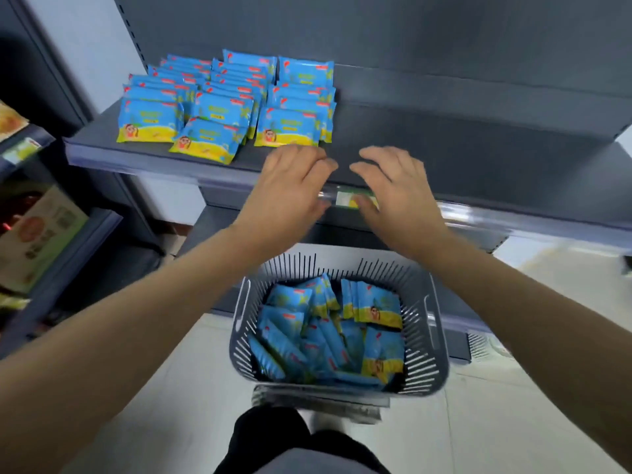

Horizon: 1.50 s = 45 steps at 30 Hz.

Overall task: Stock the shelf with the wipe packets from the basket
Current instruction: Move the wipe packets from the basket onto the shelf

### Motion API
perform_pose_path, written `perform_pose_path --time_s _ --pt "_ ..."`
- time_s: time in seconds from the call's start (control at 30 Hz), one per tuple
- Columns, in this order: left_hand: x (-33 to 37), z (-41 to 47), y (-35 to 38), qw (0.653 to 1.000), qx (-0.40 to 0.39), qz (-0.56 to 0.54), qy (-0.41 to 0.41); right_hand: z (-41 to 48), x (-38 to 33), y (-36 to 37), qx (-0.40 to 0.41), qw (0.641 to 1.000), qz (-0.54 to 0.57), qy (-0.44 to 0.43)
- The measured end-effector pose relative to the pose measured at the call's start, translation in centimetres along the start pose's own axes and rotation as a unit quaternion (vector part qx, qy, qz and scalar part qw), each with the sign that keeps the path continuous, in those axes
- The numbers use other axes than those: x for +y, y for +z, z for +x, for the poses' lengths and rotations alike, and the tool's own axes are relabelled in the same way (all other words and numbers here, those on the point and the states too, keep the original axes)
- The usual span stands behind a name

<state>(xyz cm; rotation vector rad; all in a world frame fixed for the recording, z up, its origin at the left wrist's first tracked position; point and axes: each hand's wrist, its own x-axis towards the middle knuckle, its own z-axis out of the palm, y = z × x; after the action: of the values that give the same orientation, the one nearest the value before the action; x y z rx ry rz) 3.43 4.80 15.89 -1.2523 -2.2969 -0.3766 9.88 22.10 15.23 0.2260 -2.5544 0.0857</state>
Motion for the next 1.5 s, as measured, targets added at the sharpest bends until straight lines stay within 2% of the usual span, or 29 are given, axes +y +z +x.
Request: perform_pose_path --time_s 0.13,0.23,0.33,0.53,0.63,0.73,0.87,1.1,1.23,1.33,1.4,1.5 --pt "0.3 -5.0 4.8 0.99 -0.133 -0.034 -0.005 -5.0 -0.1 4.2 -0.101 0.995 0.019 0.0" --pt "-0.5 -8.8 8.3 0.966 -0.255 -0.035 -0.036 -8.2 0.2 7.5 -0.204 0.978 0.039 0.018" --pt "-1.2 -11.6 11.2 0.938 -0.339 -0.022 -0.068 -10.6 1.1 10.3 -0.298 0.953 0.053 0.026" --pt "-1.5 -14.3 15.7 0.909 -0.399 -0.039 -0.111 -14.2 3.3 13.4 -0.505 0.858 0.038 0.086" --pt "-1.2 -14.6 17.2 0.892 -0.432 -0.044 -0.123 -15.6 3.8 14.3 -0.571 0.816 0.017 0.091" --pt "-1.0 -14.8 18.4 0.867 -0.476 -0.045 -0.138 -16.4 4.1 15.1 -0.586 0.803 0.025 0.101" --pt "-1.0 -15.1 19.2 0.85 -0.493 -0.067 -0.176 -16.9 4.3 15.8 -0.62 0.776 0.058 0.099" --pt "-1.7 -14.7 18.7 0.82 -0.541 -0.019 -0.188 -17.5 4.1 15.7 -0.637 0.767 0.016 0.079" --pt "-1.3 -14.2 18.4 0.814 -0.556 -0.029 -0.162 -17.6 4.3 15.5 -0.636 0.768 0.025 0.069" --pt "-0.8 -13.9 17.7 0.809 -0.557 -0.081 -0.169 -16.7 4.7 14.6 -0.641 0.763 0.054 0.072" --pt "-0.5 -13.1 16.7 0.81 -0.541 -0.127 -0.188 -15.5 4.8 13.6 -0.632 0.762 0.101 0.1" --pt "-0.7 -11.2 15.2 0.832 -0.485 -0.175 -0.203 -12.9 4.9 12.2 -0.566 0.787 0.177 0.168"
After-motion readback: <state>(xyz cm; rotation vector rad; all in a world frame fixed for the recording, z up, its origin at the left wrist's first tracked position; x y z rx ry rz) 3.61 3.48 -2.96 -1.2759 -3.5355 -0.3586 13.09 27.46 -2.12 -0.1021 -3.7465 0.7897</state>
